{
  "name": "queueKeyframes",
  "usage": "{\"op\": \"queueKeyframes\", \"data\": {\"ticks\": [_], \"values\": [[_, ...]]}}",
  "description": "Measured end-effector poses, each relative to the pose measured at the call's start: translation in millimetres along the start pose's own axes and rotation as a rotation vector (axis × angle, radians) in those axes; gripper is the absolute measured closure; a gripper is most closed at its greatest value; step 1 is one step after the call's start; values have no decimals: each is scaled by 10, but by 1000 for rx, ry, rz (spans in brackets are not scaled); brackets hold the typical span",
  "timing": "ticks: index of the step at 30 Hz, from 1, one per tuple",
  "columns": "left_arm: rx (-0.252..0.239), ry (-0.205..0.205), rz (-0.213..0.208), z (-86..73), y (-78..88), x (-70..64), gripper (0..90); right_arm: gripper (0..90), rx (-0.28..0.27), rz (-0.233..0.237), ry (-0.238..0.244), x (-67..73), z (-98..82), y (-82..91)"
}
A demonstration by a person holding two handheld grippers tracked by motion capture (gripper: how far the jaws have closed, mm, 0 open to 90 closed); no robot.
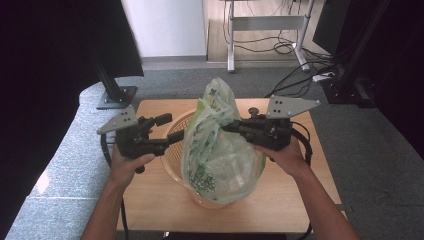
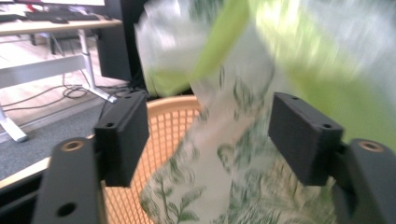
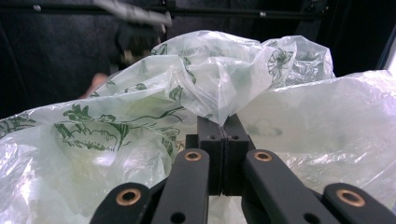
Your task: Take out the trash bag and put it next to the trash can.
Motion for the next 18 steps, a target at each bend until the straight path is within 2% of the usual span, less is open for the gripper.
{"op": "queueKeyframes", "data": {"ticks": [3, 7, 8, 9, 10, 12, 14, 15, 18], "values": [[17, -44, -31, -56, -100, -116, 175, 893, -6, 7, 8, 23, 86, -38], [34, -79, -73, -67, -223, -280, 149, 893, -29, 26, 9, 59, 197, -121], [34, -79, -73, -67, -223, -280, 147, 893, -29, 26, 9, 59, 197, -121], [38, -101, -85, -52, -289, -373, 147, 893, -40, 35, 9, 72, 225, -145], [38, -101, -85, -52, -289, -373, 144, 893, -40, 35, 9, 72, 225, -145], [32, -125, -99, 3, -353, -489, 148, 895, -88, 72, -4, 135, 324, -248], [31, -133, -114, 44, -380, -563, 158, 895, -102, 93, -20, 164, 329, -293], [33, -142, -110, 59, -391, -585, 167, 895, -108, 109, -31, 181, 323, -323], [41, -160, -100, 77, -417, -624, 246, 895, -106, 116, -36, 198, 299, -359]]}}
Point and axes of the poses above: each handheld gripper's, and its own axes: y roughly backward along the jaws, z roughly out of its top, x roughly to its left, the point moved 10 cm from there along -y, roughly forward along the jaws, and after that the axes turned 9 degrees about z, right-handed, at the moved point
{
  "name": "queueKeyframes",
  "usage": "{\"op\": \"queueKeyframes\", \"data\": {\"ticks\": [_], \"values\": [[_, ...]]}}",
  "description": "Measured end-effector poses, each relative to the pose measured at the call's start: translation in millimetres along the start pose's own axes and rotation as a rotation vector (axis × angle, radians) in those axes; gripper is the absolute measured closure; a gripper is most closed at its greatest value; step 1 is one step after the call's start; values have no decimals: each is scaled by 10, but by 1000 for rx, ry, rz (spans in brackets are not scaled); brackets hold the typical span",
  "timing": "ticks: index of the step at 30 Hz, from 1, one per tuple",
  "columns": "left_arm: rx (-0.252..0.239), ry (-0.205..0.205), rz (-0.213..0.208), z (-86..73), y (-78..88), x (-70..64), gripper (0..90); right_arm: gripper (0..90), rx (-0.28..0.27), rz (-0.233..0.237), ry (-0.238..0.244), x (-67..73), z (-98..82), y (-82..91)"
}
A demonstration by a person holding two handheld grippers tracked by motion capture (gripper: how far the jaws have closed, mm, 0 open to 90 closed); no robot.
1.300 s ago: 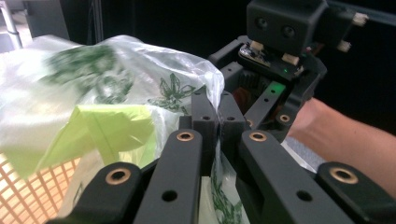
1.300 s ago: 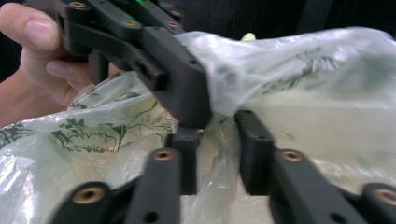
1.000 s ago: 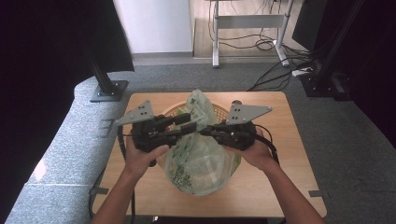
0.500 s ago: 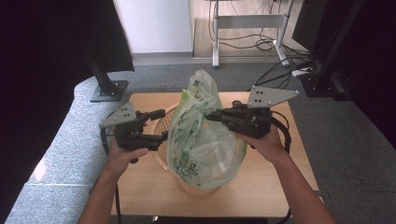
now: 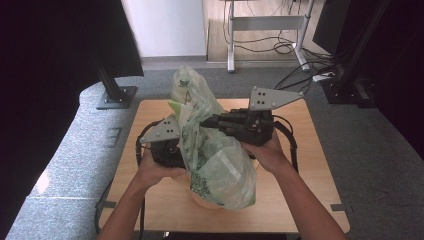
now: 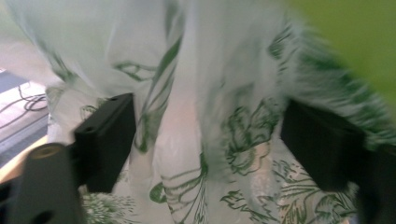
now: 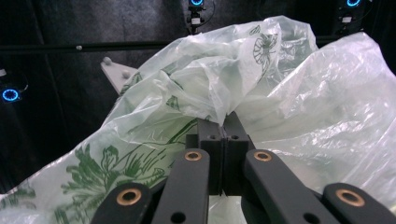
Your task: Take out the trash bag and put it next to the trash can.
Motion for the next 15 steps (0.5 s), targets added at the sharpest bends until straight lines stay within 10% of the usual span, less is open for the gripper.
{"op": "queueKeyframes", "data": {"ticks": [9, 15], "values": [[-13, -6, -22, 37, -38, -47, 747, 894, -18, 0, -17, -6, -17, 33], [-36, 31, -85, 79, -25, -70, 896, 861, -18, 8, -19, -5, -40, 59]]}}
Point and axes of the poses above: each handheld gripper's, and its own axes: y roughly backward along the jaws, z roughly out of its top, x roughly to its left, the point moved 10 cm from there along -y, roughly forward along the jaws, and after that the axes turned 9 degrees about z, right-handed, at the moved point
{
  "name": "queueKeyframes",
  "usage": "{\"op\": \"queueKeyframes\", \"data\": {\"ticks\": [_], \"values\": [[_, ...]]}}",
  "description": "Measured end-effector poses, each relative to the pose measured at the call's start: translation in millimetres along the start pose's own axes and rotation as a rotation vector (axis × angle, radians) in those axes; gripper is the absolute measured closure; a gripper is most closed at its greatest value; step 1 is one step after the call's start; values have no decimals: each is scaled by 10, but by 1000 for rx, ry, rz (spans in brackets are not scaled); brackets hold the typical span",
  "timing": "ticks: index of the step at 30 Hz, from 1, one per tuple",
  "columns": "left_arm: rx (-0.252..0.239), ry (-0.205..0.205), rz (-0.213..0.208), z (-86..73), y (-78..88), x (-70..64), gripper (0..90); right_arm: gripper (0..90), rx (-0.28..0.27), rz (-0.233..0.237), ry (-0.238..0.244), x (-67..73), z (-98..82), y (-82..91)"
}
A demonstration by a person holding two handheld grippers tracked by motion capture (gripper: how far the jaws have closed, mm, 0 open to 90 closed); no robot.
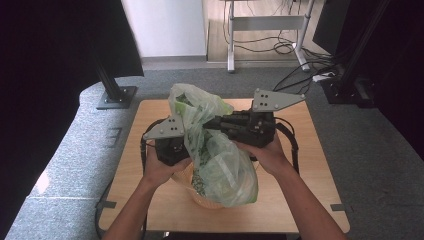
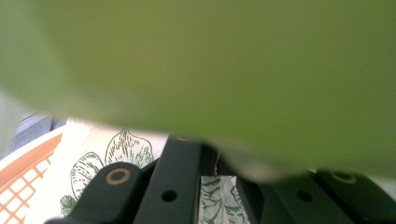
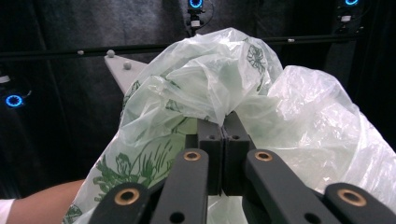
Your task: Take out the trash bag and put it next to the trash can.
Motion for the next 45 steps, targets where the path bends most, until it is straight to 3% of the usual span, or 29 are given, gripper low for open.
{"op": "queueKeyframes", "data": {"ticks": [2, 6, 8, 11, 13, 15, 18, 20, 22, 25, 26, 28, 29, 31, 34, 37, 39, 43, 45], "values": [[-22, 7, 6, 16, 23, 16, 898, 688, -11, 12, -1, 21, 21, 22], [-51, 26, -2, 29, 66, 43, 898, 478, -44, -14, -3, 20, 98, 155], [-60, 36, -9, 28, 88, 54, 898, 427, -86, -56, 1, -9, 152, 327], [-67, 47, -25, 19, 90, 58, 898, 407, -139, -69, -49, -72, 178, 563], [-62, 44, -29, 9, 70, 43, 898, 449, -167, -67, -95, -121, 133, 688], [-54, 36, -32, 0, 31, 16, 898, 566, -151, -67, -109, -151, 55, 715], [-39, 14, -26, -5, -12, 3, 896, 594, -62, -82, -111, -191, -108, 627], [-26, 16, -32, -7, -31, -15, 894, 779, 36, -94, -94, -196, -228, 513], [-17, 9, -40, -11, -40, -25, 887, 872, 58, -69, -73, -150, -248, 433], [-21, -3, -27, -9, -49, -35, 832, 883, 18, -52, -48, -79, -157, 328], [-25, 2, -22, -3, -51, -36, 769, 867, 6, -29, -41, -38, -125, 276], [-28, -8, 18, 6, -49, -24, 649, 758, 31, -14, -28, 12, -133, 175], [-27, -6, 25, 8, -52, -24, 601, 745, 46, 7, -24, 46, -150, 124], [-23, -4, 39, 9, -58, -20, 478, 750, 68, 29, -16, 104, -184, 35], [-28, -14, 40, 16, -55, -26, 419, 777, 86, 40, -36, 136, -212, -54], [-37, -30, 29, 27, -33, -33, 501, 787, 94, 46, -62, 129, -233, -95], [-48, -37, 13, 38, -13, -44, 620, 775, 113, 71, -89, 139, -264, -112], [-56, -29, -72, 37, 1, -104, 868, 672, 126, 116, -110, 194, -282, -129], [-71, -22, -82, 44, 15, -101, 891, 566, 113, 129, -111, 217, -253, -101]]}}
Point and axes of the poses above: each handheld gripper's, and its own axes: y roughly backward along the jaws, z roughly out of its top, x roughly to its left, the point moved 10 cm from there along -y, roughly forward along the jaws, and after that the axes turned 9 degrees about z, right-handed, at the moved point
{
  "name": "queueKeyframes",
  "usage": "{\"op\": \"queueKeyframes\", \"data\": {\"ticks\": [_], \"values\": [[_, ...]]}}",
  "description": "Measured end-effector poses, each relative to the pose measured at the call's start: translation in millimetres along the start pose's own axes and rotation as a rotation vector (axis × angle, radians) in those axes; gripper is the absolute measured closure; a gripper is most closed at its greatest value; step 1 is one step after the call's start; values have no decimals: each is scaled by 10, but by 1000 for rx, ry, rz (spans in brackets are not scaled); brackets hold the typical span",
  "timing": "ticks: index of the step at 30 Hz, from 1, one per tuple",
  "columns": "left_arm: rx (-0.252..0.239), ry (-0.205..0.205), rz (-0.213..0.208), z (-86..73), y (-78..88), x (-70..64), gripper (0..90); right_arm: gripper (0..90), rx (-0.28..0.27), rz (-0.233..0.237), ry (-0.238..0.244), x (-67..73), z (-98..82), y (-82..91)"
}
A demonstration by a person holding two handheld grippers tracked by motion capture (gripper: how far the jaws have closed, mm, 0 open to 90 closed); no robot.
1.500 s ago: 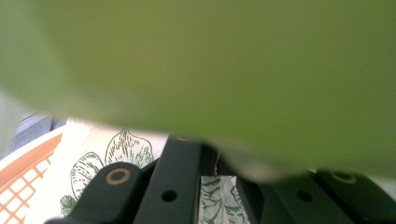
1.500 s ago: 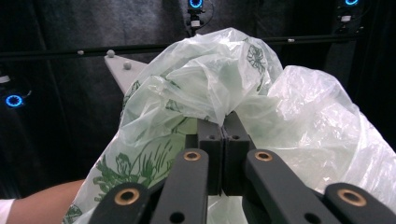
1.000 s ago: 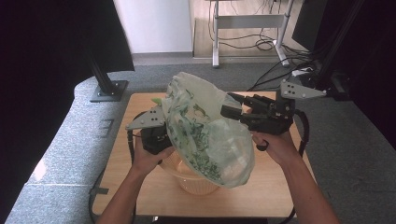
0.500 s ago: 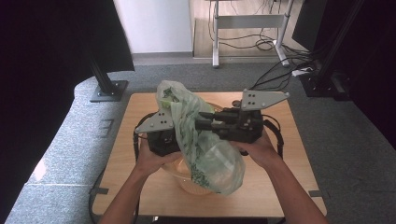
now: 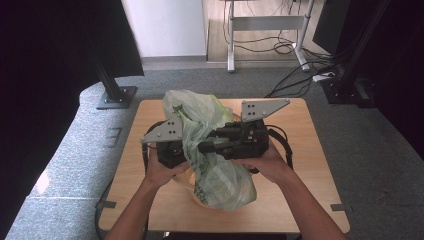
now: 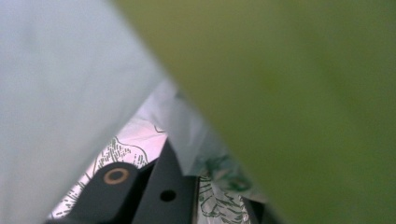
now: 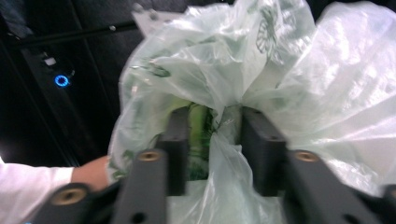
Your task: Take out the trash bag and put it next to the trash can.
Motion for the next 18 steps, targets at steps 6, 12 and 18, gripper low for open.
{"op": "queueKeyframes", "data": {"ticks": [6, 12, 18], "values": [[-24, 23, 6, 55, 110, 80, 896, 343, -128, -104, 41, -26, 179, 412], [-32, 35, 4, 122, 198, 120, 894, 276, -110, -185, 75, -149, 70, 847], [-49, 30, 0, 257, 195, 93, 893, 194, -9, -141, 56, -312, -354, 806]]}}
Point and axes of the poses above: each handheld gripper's, and its own axes: y roughly backward along the jaws, z roughly out of its top, x roughly to its left, the point moved 10 cm from there along -y, roughly forward along the jaws, and after that the axes turned 9 degrees about z, right-handed, at the moved point
